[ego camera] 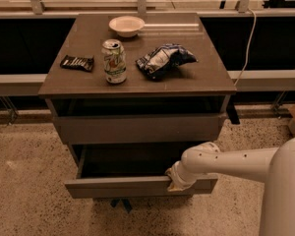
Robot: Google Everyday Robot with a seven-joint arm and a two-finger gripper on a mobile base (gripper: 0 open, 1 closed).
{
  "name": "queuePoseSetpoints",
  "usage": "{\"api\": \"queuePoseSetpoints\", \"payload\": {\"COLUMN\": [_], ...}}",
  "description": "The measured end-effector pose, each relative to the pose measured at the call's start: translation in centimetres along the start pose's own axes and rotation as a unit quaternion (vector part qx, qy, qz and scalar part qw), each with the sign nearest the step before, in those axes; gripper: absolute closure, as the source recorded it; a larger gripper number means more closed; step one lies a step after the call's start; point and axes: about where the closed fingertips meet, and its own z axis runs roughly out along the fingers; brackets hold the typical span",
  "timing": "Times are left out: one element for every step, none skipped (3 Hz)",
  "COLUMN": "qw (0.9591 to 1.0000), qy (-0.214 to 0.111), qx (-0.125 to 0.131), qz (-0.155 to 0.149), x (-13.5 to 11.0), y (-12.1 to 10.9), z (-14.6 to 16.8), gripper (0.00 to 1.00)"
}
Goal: Open middle drawer
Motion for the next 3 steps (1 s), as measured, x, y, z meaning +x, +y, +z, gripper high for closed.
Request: {"api": "queuePoseSetpoints", "payload": {"qw": [0.9999, 0.9999, 0.9995], "qy": [-0.007, -0.01, -0.021], "qx": [-0.01, -0.013, -0.023], "qz": [0.002, 0.003, 0.007], "x": [-0.3, -0.6, -0.9], "y": [1.4, 1.9, 3.7], "z": [0.2, -0.3, -0.1], "gripper": [1.0, 1.0, 1.0]}}
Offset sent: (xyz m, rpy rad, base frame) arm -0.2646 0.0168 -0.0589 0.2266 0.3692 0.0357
